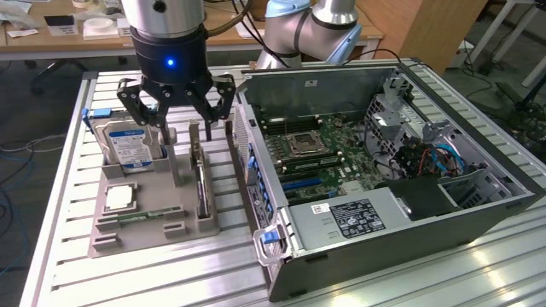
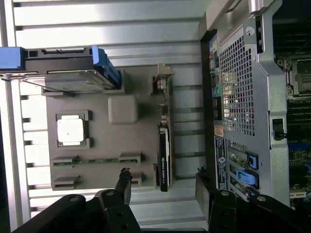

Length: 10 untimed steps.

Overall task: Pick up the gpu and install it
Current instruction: 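Pick up the gpu and move the gpu toward the slot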

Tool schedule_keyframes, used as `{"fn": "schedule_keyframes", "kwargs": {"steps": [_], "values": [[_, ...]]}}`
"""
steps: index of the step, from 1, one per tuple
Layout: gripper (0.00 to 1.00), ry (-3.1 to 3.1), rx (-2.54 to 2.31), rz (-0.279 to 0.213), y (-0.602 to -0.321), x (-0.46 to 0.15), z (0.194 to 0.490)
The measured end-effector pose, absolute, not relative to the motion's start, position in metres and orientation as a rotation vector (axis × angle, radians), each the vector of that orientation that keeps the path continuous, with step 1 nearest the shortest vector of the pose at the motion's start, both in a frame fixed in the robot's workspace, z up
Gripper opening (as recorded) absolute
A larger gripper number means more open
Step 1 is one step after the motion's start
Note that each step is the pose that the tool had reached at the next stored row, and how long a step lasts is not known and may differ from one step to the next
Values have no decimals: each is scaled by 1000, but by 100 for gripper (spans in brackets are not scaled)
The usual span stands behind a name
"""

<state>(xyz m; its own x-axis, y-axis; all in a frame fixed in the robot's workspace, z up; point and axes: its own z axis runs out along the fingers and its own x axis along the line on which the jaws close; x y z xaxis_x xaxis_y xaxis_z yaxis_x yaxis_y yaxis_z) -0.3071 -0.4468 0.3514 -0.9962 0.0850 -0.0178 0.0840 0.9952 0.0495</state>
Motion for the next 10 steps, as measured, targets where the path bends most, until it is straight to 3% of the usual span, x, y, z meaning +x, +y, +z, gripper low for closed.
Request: {"fn": "schedule_keyframes", "kwargs": {"steps": [10], "values": [[65, 3118, 132, 77, -447, -307, 346]]}}
